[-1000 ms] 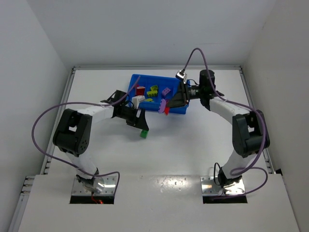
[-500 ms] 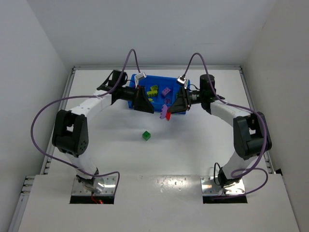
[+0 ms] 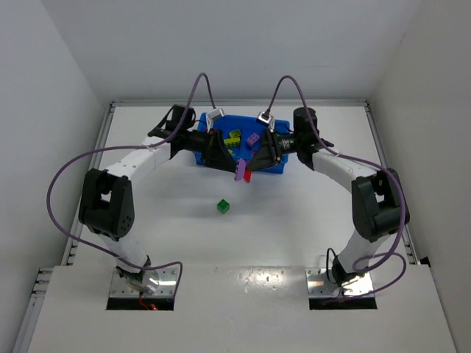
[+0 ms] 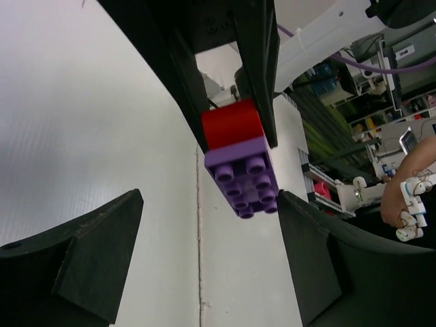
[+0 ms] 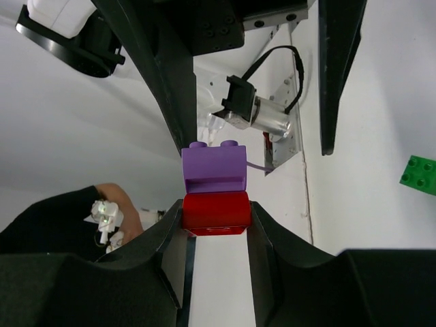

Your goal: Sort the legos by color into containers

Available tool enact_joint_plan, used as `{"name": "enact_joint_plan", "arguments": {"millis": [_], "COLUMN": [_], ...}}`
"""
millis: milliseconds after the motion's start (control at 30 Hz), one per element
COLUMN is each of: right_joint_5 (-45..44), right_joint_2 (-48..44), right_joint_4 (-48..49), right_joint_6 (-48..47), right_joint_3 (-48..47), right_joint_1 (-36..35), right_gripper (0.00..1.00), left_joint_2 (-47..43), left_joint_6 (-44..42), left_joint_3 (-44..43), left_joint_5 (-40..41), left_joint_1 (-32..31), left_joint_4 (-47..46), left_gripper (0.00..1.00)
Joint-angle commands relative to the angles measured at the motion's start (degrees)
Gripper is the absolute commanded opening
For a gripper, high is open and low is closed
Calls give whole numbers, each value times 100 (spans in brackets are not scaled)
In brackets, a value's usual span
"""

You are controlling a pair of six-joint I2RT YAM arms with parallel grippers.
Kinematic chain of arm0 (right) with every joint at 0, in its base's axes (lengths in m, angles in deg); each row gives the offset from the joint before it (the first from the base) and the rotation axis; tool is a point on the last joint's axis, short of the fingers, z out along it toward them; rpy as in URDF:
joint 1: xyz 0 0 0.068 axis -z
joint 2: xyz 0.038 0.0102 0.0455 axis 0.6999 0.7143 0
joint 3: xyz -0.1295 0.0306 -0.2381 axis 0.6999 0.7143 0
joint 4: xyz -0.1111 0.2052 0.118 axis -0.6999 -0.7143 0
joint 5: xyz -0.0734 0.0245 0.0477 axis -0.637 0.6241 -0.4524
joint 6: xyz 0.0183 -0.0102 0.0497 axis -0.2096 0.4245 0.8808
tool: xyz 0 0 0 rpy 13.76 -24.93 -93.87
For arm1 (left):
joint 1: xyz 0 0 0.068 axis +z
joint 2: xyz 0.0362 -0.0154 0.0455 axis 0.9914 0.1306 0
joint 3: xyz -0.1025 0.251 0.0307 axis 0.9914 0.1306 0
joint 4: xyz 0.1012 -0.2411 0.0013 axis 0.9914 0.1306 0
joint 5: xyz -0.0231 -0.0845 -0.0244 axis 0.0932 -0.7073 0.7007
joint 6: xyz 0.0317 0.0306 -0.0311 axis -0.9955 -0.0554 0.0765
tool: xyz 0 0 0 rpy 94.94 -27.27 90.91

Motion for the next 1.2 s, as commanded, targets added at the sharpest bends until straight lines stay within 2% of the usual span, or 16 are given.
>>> {"name": "enact_joint_plan", "arguments": {"millis": [0, 100, 233, 433, 467, 567, 833, 933, 967, 1033, 1067, 1100, 1167], "right_joint_5": [172, 120, 58, 5, 5, 5, 5, -153, -327, -713, -864, -1048, -1681], "right_joint_2": [69, 69, 192, 446, 499, 552, 385, 463, 595, 745, 824, 912, 1175], "right_joint_4": [220, 273, 273, 326, 326, 326, 326, 160, 72, -314, -525, -788, -1763], "right_joint_6": [-134, -134, -134, -134, -134, -134, -134, -204, -335, -511, -860, -1107, -1904], "right_joint_3": [-252, -200, -304, -594, -673, -735, -419, -419, -576, -778, -1075, -1261, -1874], "right_joint_1": [-137, -190, -191, -191, -130, -68, 512, 697, 767, 767, 767, 767, 689], "right_gripper": [0, 0, 0, 0, 0, 0, 0, 0, 0, 0, 0, 0, 0], "left_joint_2": [-116, -64, -63, -63, -63, -63, -405, -721, -975, -1266, -1424, -1774, -2145], "left_joint_6": [-8, -8, -8, -8, -8, -8, -60, -61, -122, -123, -123, -123, -123], "left_joint_3": [-374, -454, -516, -410, -410, -410, -103, 187, 318, 442, 503, 634, 802], "left_joint_5": [-63, -63, -116, -300, -370, -371, -178, 585, 1153, 1745, 2043, 2873, 3659], "left_joint_1": [-53, -158, -211, -264, -264, -264, 158, 561, 737, 887, 940, 941, 993], "left_joint_4": [-110, -110, -110, -163, -163, -163, -163, -163, -163, -163, -163, -163, -268], "left_gripper": [86, 80, 62, 49, 35, 1, 0, 0, 0, 0, 0, 0, 0]}}
